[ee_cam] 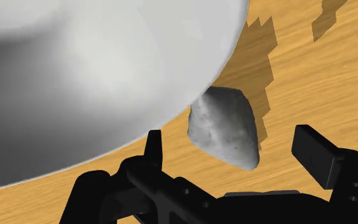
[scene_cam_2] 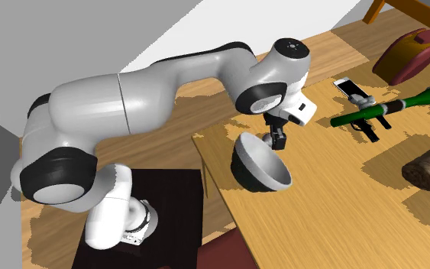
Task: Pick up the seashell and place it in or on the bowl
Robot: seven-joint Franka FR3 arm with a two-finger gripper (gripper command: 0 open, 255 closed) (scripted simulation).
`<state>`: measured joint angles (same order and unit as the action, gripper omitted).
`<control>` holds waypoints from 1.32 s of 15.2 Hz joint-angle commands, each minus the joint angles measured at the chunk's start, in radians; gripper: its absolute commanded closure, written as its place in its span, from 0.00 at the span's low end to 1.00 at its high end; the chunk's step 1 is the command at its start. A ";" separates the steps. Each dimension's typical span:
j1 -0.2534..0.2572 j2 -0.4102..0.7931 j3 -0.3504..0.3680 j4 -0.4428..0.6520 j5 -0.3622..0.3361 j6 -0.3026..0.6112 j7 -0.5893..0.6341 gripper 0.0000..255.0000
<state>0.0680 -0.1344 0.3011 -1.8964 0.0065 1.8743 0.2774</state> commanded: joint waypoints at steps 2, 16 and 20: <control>0.000 0.011 0.002 -0.029 -0.003 0.038 0.003 0.00; 0.001 0.015 0.001 -0.062 -0.005 0.075 0.003 1.00; 0.000 0.010 0.000 -0.066 -0.003 0.074 0.000 1.00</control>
<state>0.0668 -0.1251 0.2990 -1.9558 0.0008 1.9512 0.2783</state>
